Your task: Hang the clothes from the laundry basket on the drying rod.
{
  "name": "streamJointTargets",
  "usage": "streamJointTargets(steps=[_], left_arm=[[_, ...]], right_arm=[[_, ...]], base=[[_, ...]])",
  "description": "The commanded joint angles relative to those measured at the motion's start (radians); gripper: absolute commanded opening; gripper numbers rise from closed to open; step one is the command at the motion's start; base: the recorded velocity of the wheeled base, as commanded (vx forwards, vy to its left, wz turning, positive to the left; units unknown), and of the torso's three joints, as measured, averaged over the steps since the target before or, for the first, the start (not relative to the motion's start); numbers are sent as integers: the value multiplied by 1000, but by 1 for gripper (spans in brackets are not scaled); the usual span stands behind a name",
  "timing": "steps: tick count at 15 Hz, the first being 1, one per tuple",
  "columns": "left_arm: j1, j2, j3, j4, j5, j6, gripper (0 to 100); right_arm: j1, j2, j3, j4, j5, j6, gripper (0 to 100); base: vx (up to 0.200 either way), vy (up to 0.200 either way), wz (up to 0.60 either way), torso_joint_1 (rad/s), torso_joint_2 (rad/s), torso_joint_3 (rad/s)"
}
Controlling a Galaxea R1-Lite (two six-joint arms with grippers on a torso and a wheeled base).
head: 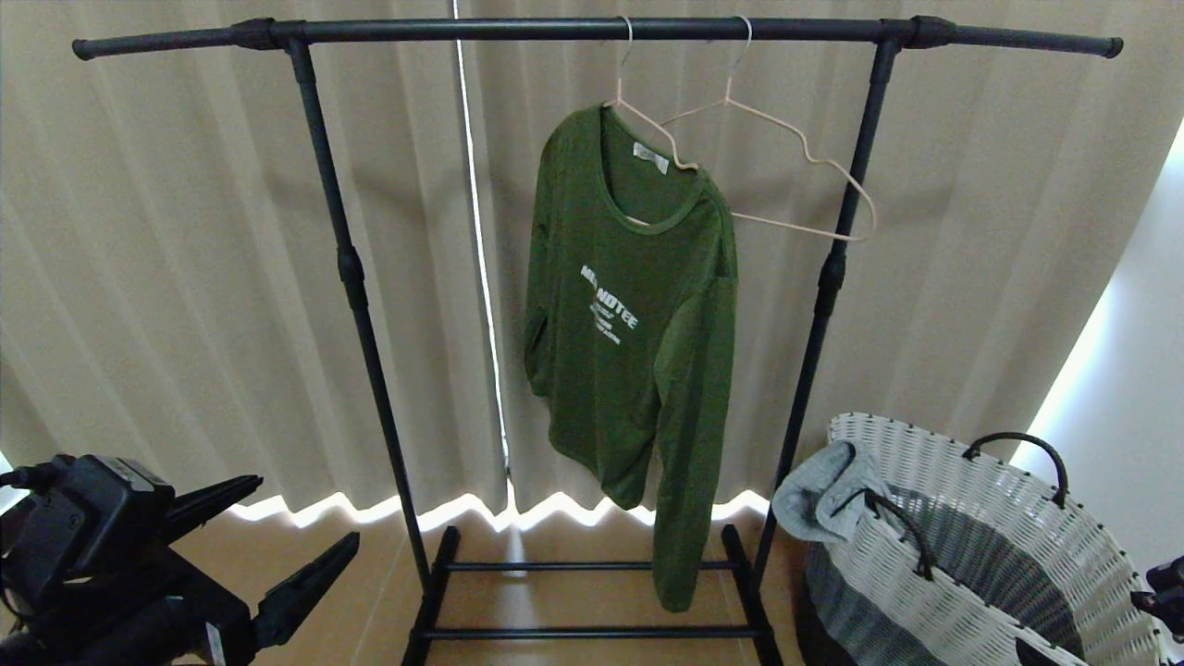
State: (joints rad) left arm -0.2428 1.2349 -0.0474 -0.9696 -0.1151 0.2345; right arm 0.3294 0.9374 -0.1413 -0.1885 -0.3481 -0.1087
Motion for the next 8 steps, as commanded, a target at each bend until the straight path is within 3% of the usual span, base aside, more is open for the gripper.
streamJointTargets(steps=[1,4,8], left_arm=[[0,1,1,0,0,5,100],[0,0,1,0,0,5,100],[0,-3,11,-1,0,5,100]], right_arm=[[0,1,3,1,0,0,100],[0,-19,25,1,0,-40,100],[0,-40,23,1,0,-51,100]], base=[[0,0,0,-173,452,276],[0,0,0,-67,181,87],[0,0,0,-5,15,9]])
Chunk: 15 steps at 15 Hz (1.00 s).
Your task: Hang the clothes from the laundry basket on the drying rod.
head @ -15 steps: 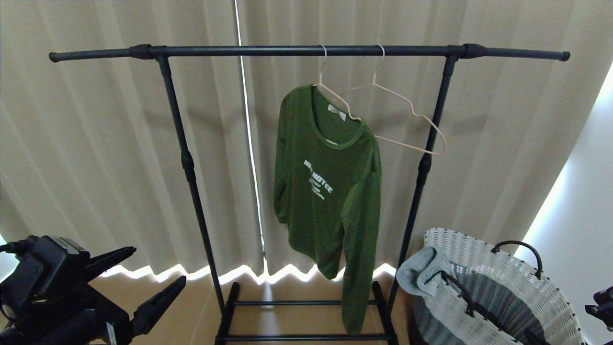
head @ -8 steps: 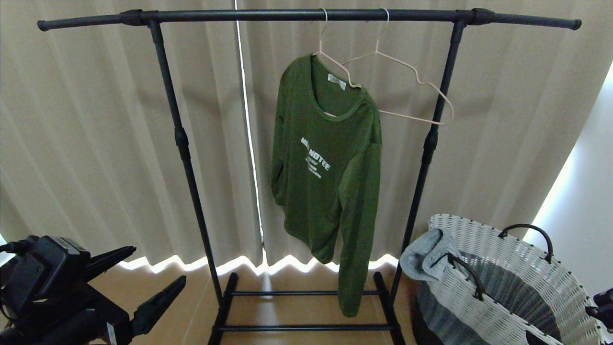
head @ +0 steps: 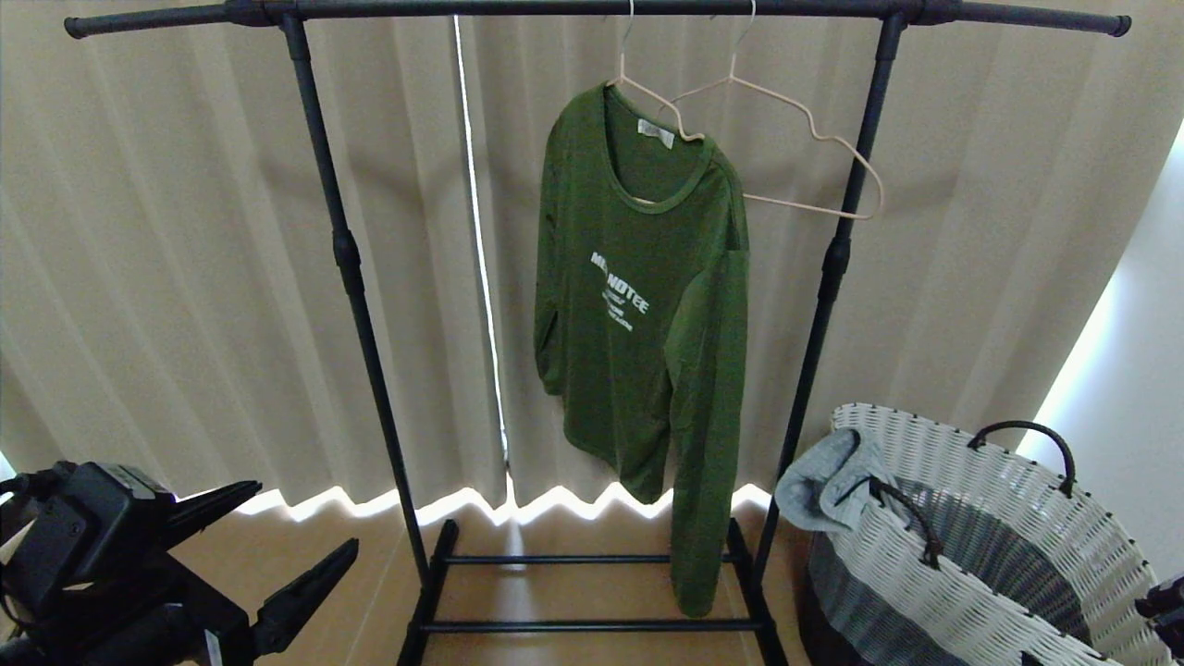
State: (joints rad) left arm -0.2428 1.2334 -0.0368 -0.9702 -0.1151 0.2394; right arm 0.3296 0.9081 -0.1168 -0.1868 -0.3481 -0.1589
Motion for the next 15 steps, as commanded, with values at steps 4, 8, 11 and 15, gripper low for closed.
streamJointTargets(steps=[4,8,11,15], left_arm=[[0,-5,3,1,0,3,100],[0,-5,8,1,0,1,100],[0,-5,9,1,0,1,100],[0,-6,12,1,0,1,100]], right_arm=[[0,-8,-3,0,0,-2,100],[0,-9,-3,0,0,-2,100],[-1,-9,-3,0,0,-2,100],[-1,-11,-3,0,-2,-2,100]], base=[[0,0,0,0,0,0],[0,-150,0,-2,3,4],[0,-200,0,1,2,10],[0,-150,0,1,3,1]])
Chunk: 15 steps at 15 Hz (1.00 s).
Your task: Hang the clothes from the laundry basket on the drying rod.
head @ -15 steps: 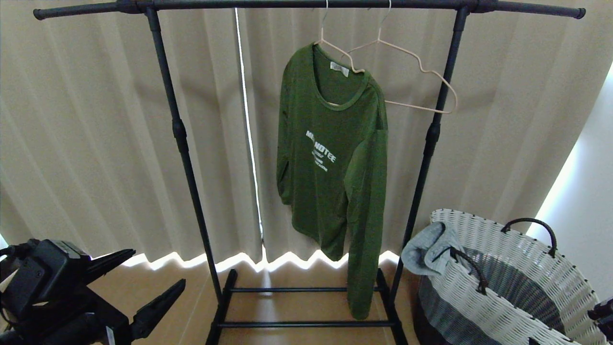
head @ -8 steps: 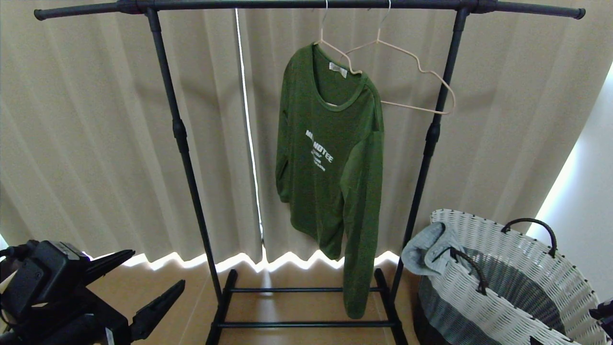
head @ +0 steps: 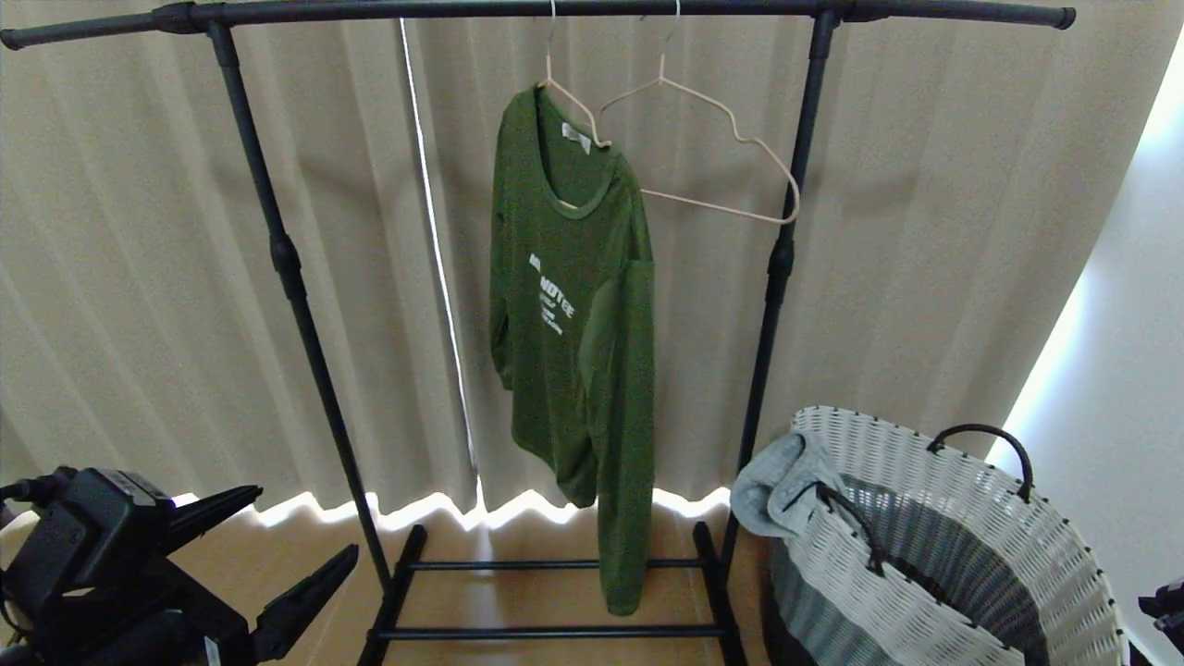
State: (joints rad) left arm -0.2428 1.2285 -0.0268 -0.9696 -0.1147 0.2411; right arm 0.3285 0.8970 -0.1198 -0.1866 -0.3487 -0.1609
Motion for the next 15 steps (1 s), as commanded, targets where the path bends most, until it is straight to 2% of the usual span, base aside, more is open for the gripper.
streamJointTargets(steps=[1,10,15], left_arm=[[0,-1,2,0,0,0,100],[5,-1,-1,2,0,-5,100],[5,-11,1,0,0,-3,100]], right_arm=[[0,0,0,-1,1,0,100],[1,0,2,-1,1,0,100],[0,-7,2,-1,-1,-2,100]], base=[[0,0,0,0,0,0],[0,0,0,0,0,0],[200,0,0,2,5,4]])
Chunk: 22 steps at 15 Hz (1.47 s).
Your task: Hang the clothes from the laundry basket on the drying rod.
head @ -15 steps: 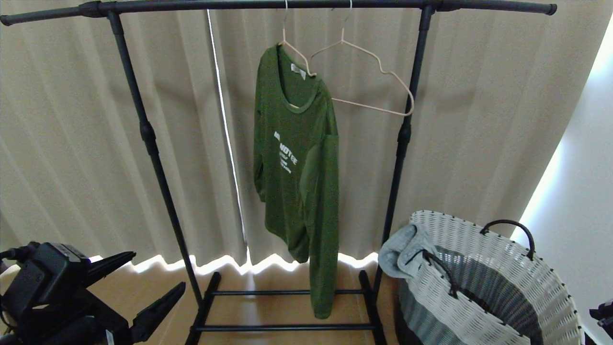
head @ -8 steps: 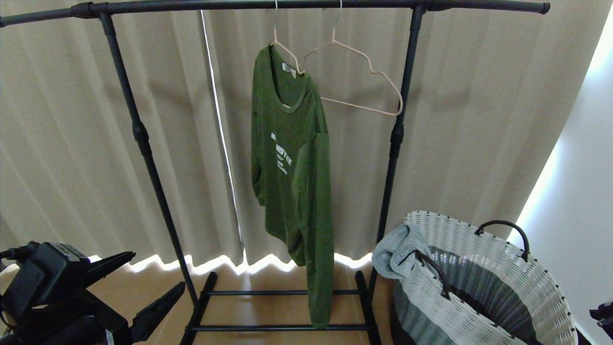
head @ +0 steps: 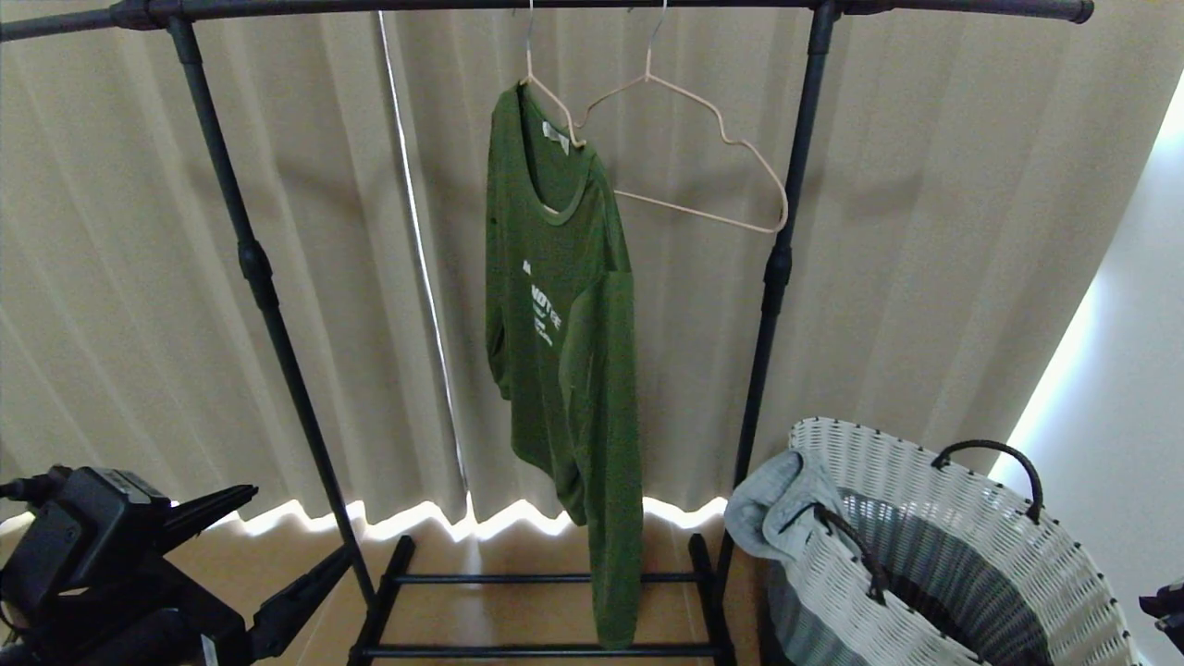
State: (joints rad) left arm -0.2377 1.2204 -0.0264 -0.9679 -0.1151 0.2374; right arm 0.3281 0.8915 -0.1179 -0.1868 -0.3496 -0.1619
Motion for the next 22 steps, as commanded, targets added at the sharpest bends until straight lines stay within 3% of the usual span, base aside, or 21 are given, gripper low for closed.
streamJointTargets(steps=[1,8,10,12,15,20,22], left_arm=[[0,-2,2,-2,0,0,100],[-2,-15,0,-2,0,3,100],[-2,-35,2,-2,2,5,100],[-3,-45,8,0,0,6,100],[-2,-47,10,0,2,20,100],[-3,-47,13,-2,0,20,100],[-5,-47,14,0,0,20,100]], right_arm=[[-1,-3,0,0,0,-1,100],[-1,-19,-11,0,0,1,100],[-1,10,-14,4,15,1,100],[-1,142,-31,-2,72,-1,100],[0,369,-129,-2,75,-14,100],[-1,613,-322,-2,80,-151,100],[-1,693,-404,-3,96,-160,100]], base=[[200,0,0,7,7,2],[200,0,0,2,2,3],[0,0,0,0,0,0],[0,0,0,0,0,0],[0,0,0,0,0,0],[0,0,0,0,0,0],[0,0,0,0,0,0]])
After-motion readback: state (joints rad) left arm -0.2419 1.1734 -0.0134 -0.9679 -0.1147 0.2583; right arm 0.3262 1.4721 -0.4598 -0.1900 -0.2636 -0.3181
